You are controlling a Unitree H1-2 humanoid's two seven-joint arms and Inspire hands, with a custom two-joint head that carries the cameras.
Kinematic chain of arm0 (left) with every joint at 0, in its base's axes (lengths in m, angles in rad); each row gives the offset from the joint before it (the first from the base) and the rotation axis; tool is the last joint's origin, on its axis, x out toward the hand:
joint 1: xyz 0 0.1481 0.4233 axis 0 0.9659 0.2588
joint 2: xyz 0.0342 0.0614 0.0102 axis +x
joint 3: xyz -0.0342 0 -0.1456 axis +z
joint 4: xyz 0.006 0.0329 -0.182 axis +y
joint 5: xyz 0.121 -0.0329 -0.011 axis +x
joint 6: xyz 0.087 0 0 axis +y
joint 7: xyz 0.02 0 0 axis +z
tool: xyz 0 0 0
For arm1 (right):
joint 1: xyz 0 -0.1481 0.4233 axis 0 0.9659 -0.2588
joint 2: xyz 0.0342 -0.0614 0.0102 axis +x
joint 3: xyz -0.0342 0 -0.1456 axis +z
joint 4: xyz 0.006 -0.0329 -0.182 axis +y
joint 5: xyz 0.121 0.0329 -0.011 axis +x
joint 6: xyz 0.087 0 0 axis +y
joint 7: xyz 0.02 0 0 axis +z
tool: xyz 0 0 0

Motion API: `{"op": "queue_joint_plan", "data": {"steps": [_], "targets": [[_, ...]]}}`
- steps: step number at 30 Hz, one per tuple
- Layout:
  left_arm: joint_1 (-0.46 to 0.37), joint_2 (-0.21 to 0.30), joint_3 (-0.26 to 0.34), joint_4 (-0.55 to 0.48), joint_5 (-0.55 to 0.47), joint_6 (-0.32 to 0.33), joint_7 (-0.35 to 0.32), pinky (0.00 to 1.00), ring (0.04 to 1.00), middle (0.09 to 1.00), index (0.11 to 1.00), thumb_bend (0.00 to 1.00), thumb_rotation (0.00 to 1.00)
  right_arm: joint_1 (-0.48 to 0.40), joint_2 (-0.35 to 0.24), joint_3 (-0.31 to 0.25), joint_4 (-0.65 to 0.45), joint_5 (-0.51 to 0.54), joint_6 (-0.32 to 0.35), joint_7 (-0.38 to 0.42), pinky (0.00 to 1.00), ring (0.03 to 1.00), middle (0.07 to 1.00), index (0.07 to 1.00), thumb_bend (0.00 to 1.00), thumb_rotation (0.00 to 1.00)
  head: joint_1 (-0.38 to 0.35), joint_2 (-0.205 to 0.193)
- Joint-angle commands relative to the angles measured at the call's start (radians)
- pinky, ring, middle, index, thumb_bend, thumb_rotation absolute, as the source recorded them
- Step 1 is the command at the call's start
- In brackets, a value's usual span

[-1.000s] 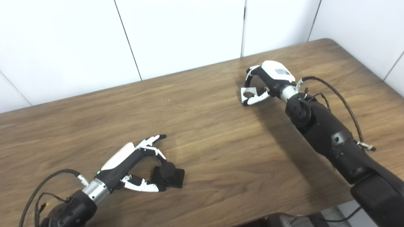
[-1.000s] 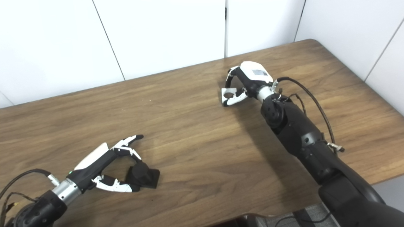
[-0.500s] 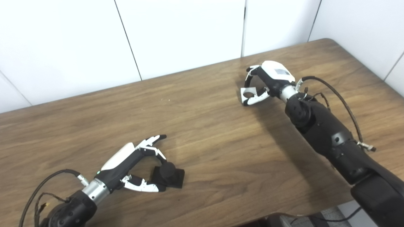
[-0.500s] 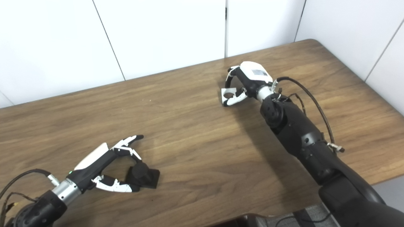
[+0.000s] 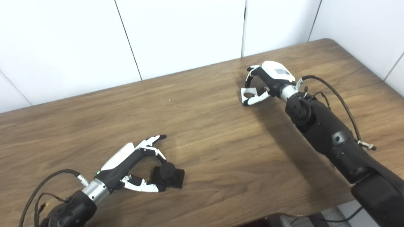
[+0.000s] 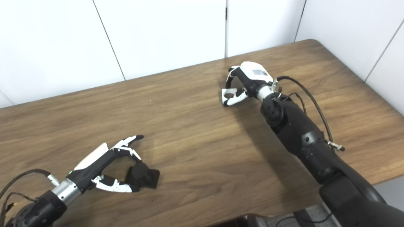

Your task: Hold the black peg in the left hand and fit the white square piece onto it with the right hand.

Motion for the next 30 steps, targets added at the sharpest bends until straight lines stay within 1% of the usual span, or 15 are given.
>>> {"op": "queue_joint_plan", "data": {"steps": [1, 11, 16, 30], "targets": [[0.013, 0.033, 0.000, -0.001, 0.018, 0.020, -0.021, 1.00, 1.000, 0.990, 0.488, 0.52, 0.06, 0.014, -0.015, 0.021, 0.024, -0.017, 0.029, 0.046, 0.86, 0.879, 0.875, 0.497, 0.52, 0.15, -0.001, 0.001], [0.018, 0.035, 0.001, -0.010, 0.021, 0.025, -0.021, 1.00, 1.000, 0.989, 0.488, 0.52, 0.06, 0.016, -0.015, 0.023, 0.019, -0.010, 0.050, 0.074, 0.88, 0.901, 0.887, 0.497, 0.52, 0.15, -0.001, 0.007], [0.018, 0.036, 0.002, -0.007, 0.021, 0.016, -0.019, 1.00, 1.000, 0.988, 0.488, 0.52, 0.06, 0.012, -0.019, 0.033, 0.025, -0.009, 0.068, 0.098, 0.89, 0.914, 0.899, 0.497, 0.52, 0.15, 0.000, 0.011], [0.018, 0.037, 0.003, -0.010, 0.017, 0.025, -0.023, 1.00, 1.000, 0.989, 0.488, 0.52, 0.07, 0.014, -0.030, 0.045, 0.031, 0.004, 0.079, 0.123, 0.89, 0.923, 0.904, 0.497, 0.52, 0.16, 0.004, 0.017]]}}
